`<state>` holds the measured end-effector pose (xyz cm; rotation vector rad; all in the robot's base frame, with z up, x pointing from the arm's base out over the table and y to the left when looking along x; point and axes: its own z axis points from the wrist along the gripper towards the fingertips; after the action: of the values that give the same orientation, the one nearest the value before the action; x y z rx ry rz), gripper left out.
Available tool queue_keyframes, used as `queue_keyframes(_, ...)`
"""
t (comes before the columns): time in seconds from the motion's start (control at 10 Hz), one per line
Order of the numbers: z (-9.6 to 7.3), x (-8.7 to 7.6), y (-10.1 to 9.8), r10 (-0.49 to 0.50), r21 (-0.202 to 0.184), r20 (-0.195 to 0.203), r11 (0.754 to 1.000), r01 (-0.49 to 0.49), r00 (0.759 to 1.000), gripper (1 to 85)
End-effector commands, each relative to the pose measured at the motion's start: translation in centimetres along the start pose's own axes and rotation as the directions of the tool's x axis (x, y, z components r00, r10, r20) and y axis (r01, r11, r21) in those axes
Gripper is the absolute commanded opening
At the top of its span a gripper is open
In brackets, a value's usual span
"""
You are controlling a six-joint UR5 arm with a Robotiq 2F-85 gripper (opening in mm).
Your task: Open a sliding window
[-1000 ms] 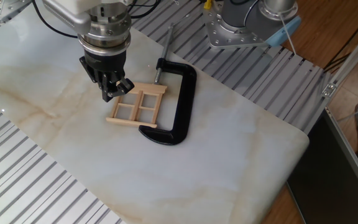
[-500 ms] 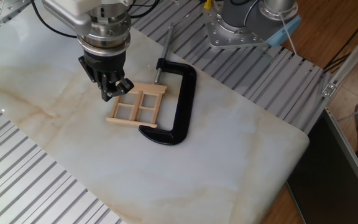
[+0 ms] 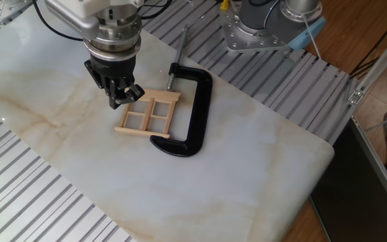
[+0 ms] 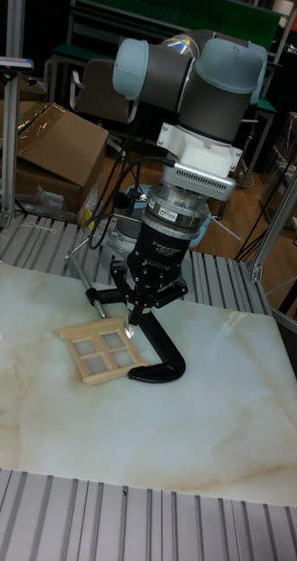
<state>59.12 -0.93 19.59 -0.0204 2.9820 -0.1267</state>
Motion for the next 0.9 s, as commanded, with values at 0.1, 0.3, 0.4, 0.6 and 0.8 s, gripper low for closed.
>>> queue_keyframes(0.1, -0.1, 0.0, 0.2, -0.001, -0.01, -0.001, 1.0, 0.001, 1.0, 0.7)
queue_keyframes(0.3, -0.2, 0.0, 0.2, -0.006, -0.01, -0.001, 1.0, 0.006, 1.0, 0.7)
queue_keyframes(0.4, -0.2, -0.1, 0.6, 0.015, -0.025, 0.0, 1.0, -0.015, 1.0, 0.7)
queue_keyframes(0.6, -0.1, -0.7, 2.8, 0.11, -0.121, 0.017, 0.987, -0.108, 0.994, 0.7)
queue_keyframes(0.8, 0.1, -0.5, 2.7, 0.108, -0.129, 0.022, 0.986, -0.104, 0.994, 0.7)
